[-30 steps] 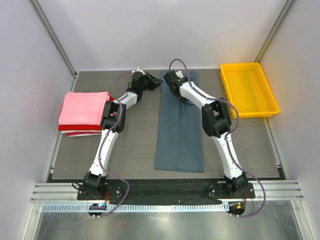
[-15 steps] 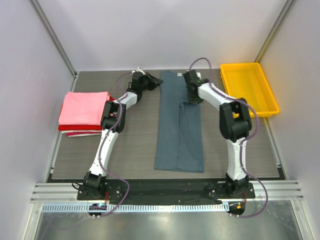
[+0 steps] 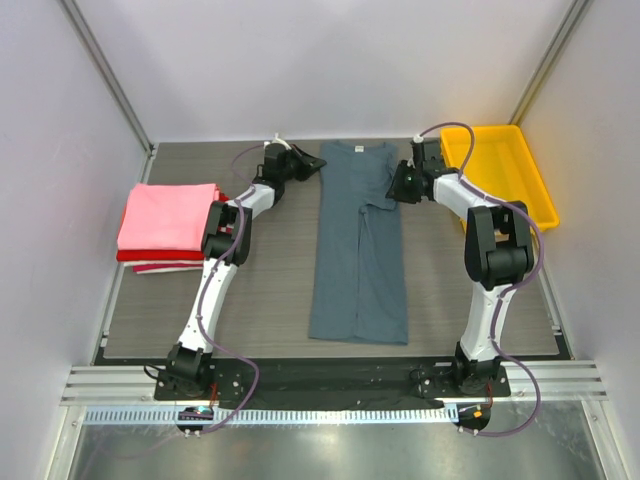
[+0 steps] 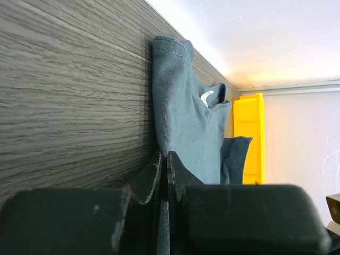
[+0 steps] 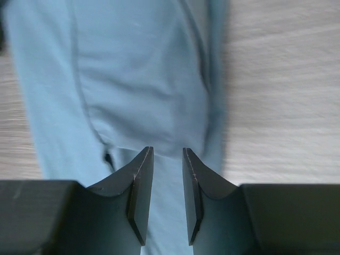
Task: Fold and stack the t-shirts
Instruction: Fold the tshirt
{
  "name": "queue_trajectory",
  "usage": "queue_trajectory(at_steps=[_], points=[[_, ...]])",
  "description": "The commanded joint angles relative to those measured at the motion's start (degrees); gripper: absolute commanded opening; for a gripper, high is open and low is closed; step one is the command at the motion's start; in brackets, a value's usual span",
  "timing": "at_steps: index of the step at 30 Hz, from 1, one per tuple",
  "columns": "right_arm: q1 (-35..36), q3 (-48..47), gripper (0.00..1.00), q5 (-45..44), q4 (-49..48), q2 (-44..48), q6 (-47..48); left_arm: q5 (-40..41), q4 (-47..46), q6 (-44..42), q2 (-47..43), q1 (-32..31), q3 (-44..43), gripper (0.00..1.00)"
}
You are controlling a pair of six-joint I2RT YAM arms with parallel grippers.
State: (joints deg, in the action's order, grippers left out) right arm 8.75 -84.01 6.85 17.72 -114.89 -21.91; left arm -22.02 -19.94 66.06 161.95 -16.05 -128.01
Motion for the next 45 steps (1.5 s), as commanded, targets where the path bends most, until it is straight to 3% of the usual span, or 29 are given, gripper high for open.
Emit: queue_trajectory(at_steps=[1, 6, 9, 10, 13, 19, 23, 26, 34, 36, 37, 40, 45], points=[[-1.11, 0.16, 0.34, 6.68, -8.30, -0.85, -3.22, 1.46, 0.08, -0.67, -2.08, 0.41, 0.91, 0.05], [-1.20, -5.37, 0.34, 7.12, -10.07, -3.93, -2.43, 1.45, 0.08, -0.94, -2.08, 0.32, 1.27, 0.05], [-1.28, -11.08, 0.25, 9.58, -9.98, -8.32, -3.49, 1.37, -0.09, -0.85, -1.90, 0.41, 1.27, 0.05], [-1.28, -12.48, 0.15, 10.54, -9.89, -9.46, -3.92, 1.54, -0.18, -0.67, -1.64, 0.41, 1.09, 0.05], [-1.28, -18.28, 0.01, 10.03, -9.63, -14.30, -5.42, 1.72, -0.62, -0.50, -1.37, 0.41, 1.00, 0.05], [-1.20, -30.49, 0.01, 3.01, -4.90, -23.79, -5.86, 3.21, -3.17, 0.30, -1.28, 0.50, 2.15, 0.05], [-1.37, -38.68, 0.01, -7.18, 2.31, -27.14, -4.99, 4.00, -3.08, -0.49, -1.55, 0.58, 2.32, 0.04], [-1.72, -37.73, 0.01, -11.33, 2.41, -25.74, -4.37, 4.70, -2.73, -1.11, -1.81, 0.67, 2.41, 0.04], [-4.97, -32.71, 0.01, -8.79, 1.45, -21.69, -4.90, 5.58, -2.21, -1.55, -1.64, 0.94, 2.06, 0.05], [-5.50, -31.66, 0.05, -8.26, 1.45, -20.90, -4.81, 5.59, -1.94, -1.64, -1.55, 0.94, 2.32, 0.19], [-5.85, -30.61, 0.08, -7.74, 1.45, -20.38, -4.81, 5.67, -1.94, -1.81, -2.16, 0.85, 2.58, 0.32], [-6.12, -26.84, 0.20, -7.56, 0.05, -16.96, -4.46, 6.37, -2.20, -3.39, -5.13, 1.20, 5.39, 0.58], [-6.12, -17.61, 0.38, -7.64, -2.68, -6.52, -4.28, 5.94, -1.24, -9.10, -14.36, 1.90, 14.24, 0.78]])
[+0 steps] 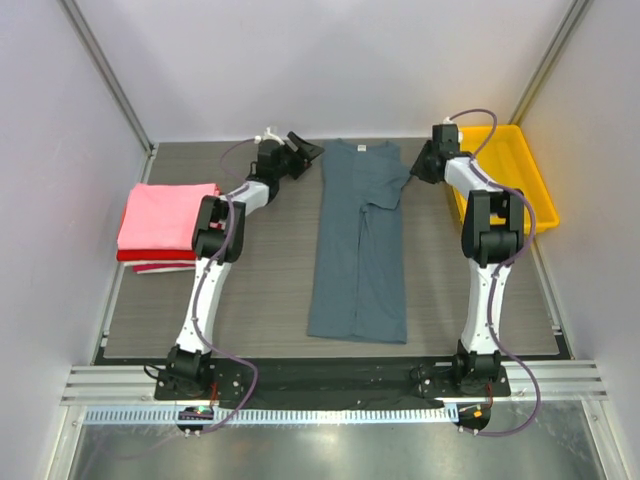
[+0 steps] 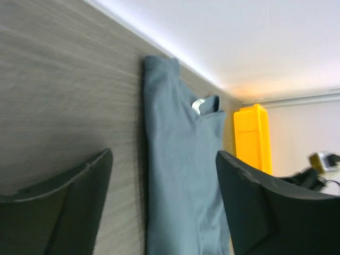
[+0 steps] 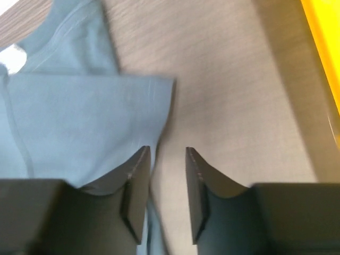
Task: Fold and stack the t-shirts
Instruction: Fold the tshirt
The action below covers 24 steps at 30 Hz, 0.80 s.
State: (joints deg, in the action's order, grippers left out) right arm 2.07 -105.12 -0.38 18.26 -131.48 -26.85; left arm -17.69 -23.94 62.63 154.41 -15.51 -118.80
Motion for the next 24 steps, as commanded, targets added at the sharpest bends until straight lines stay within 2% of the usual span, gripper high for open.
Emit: queue_trajectory(at_steps=[1, 4, 5, 6, 10, 11, 12, 16, 19, 21, 22, 24], points=[[0.57, 5.61, 0.40, 1.59, -3.93, 12.19, 0.57, 1.70, 2.85, -6.55, -9.02, 1.44, 6.90, 0.82], [0.57, 13.52, 0.41, 3.45, -4.82, 19.47, -0.74, 0.38, 7.06, -8.93, -17.45, 1.36, 14.63, 0.82], [0.57, 17.80, 0.40, 3.81, -3.60, 21.25, -1.44, 0.03, 8.20, -9.02, -22.87, 1.10, 17.52, 0.82], [0.83, 20.19, 0.39, 3.72, -2.63, 23.53, -1.88, 0.03, 8.91, -9.80, -25.53, 0.83, 24.17, 0.82], [2.76, 33.99, 0.38, 0.65, 1.16, 34.95, -4.34, 1.87, 13.56, -13.49, -39.42, -1.01, 40.02, 0.81], [3.03, 39.24, 0.38, 0.65, 1.68, 39.41, -4.70, 1.87, 15.40, -14.20, -41.88, -1.71, 42.84, 0.81], [3.47, 41.81, 0.38, 0.65, 2.21, 41.20, -5.22, 1.87, 16.11, -14.73, -44.08, -2.76, 48.17, 0.81], [7.67, 53.77, 0.38, 1.08, 6.34, 51.04, -7.16, 2.31, 18.93, -16.49, -56.99, -7.33, 60.51, 0.81], [13.11, 63.95, 0.40, 0.65, 10.37, 58.51, -11.01, 4.32, 22.79, -17.54, -65.42, -11.37, 67.64, 0.86], [16.64, 66.70, 0.41, 0.65, 11.88, 62.55, -15.04, 6.95, 27.01, -18.51, -68.87, -13.92, 71.32, 0.89], [18.13, 68.28, 0.42, -1.09, 13.80, 63.53, -16.29, 7.14, 28.06, -18.60, -72.02, -15.94, 72.47, 0.95], [22.27, 69.52, 0.41, -1.46, 15.30, 65.90, -19.53, 8.54, 30.88, -17.55, -74.59, -17.53, 75.37, 0.99]])
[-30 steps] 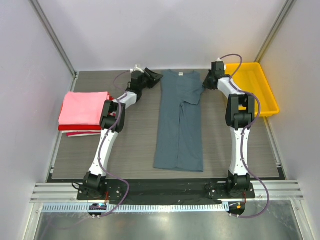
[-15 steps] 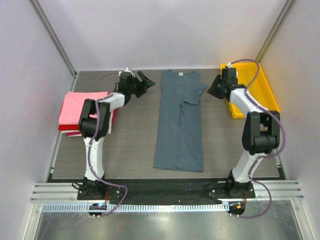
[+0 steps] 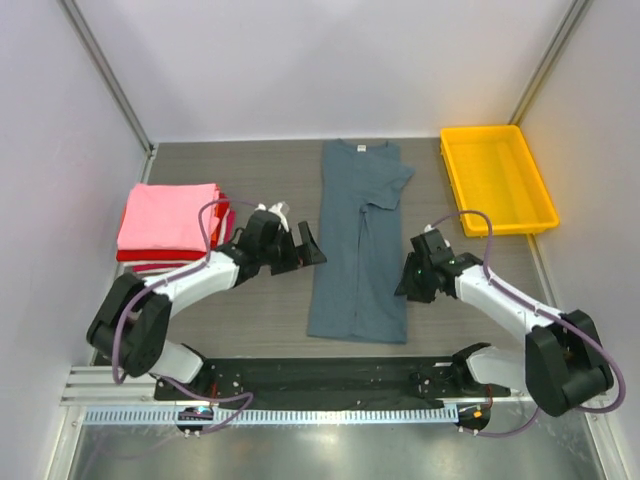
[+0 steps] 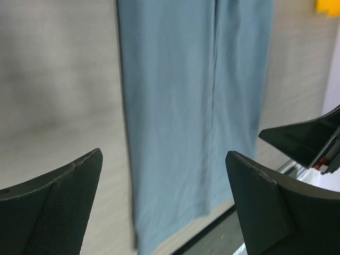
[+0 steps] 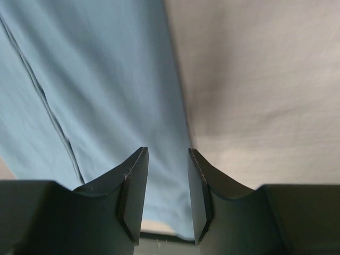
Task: Fold and stack the t-shirts
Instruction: Fold the tshirt
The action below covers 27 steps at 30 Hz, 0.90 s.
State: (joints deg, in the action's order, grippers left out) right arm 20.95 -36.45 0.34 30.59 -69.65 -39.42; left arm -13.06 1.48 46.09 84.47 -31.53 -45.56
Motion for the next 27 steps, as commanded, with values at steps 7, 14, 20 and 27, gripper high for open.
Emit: queue_trajectory(at_steps=[7, 14, 20, 27], points=[[8.67, 3.75, 0.41, -4.47, 10.88, 12.16, -11.73, 11.99, 9.07, 5.67, -18.09, -3.72, 11.45, 1.00], [10.69, 6.47, 0.39, -2.89, 13.88, 14.45, -13.40, 14.56, 7.83, 8.23, -33.84, -3.80, 20.34, 0.99], [12.18, 8.05, 0.35, 0.79, 15.03, 14.27, -14.01, 8.57, 10.74, 10.34, -29.62, -7.05, 19.81, 0.78], [13.24, 11.30, 0.32, 3.00, 13.01, 14.54, -15.51, 9.72, 9.87, 13.15, -26.73, -12.33, 20.42, 0.75]])
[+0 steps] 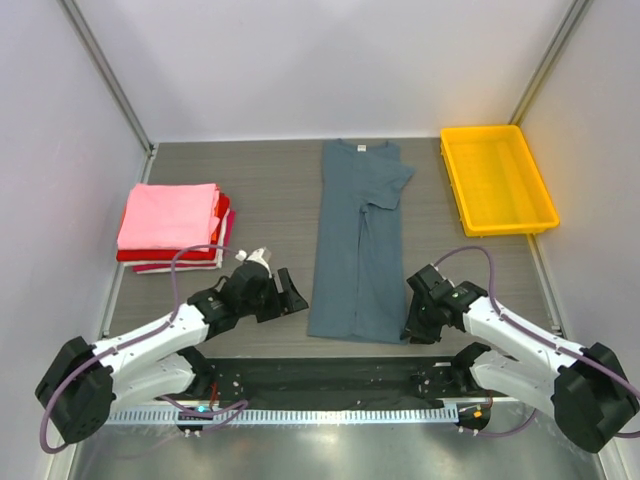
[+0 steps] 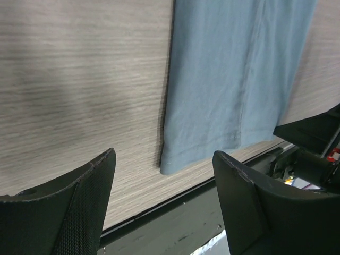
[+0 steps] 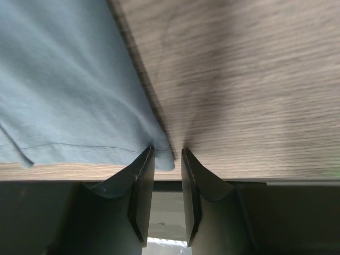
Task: Fold and stack the t-shirts
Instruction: Fold the tshirt
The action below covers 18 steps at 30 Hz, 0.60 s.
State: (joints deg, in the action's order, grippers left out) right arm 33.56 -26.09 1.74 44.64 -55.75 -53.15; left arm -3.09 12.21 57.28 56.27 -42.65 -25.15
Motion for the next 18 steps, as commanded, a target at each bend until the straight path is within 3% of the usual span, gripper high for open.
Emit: queue_trajectory(at_steps=[1, 5, 10, 18], points=[[0.80, 1.38, 0.32, 1.60, -1.48, 0.46, -1.96, -0.33, -1.22, 2.05, 2.26, -2.25, -0.16, 0.74], [1.42, 2.79, 0.30, 2.47, -3.33, -0.33, -2.40, -0.25, -3.06, 3.01, 5.94, -4.45, -0.25, 0.73], [1.59, 2.01, 0.01, 2.39, -2.37, 2.30, -3.28, -0.68, -5.35, 3.72, 8.85, -6.30, -0.34, 0.60], [1.68, 1.39, 0.01, 2.92, -1.58, 1.78, -2.14, -1.48, -9.04, 4.51, 13.59, -8.32, -0.78, 0.49]])
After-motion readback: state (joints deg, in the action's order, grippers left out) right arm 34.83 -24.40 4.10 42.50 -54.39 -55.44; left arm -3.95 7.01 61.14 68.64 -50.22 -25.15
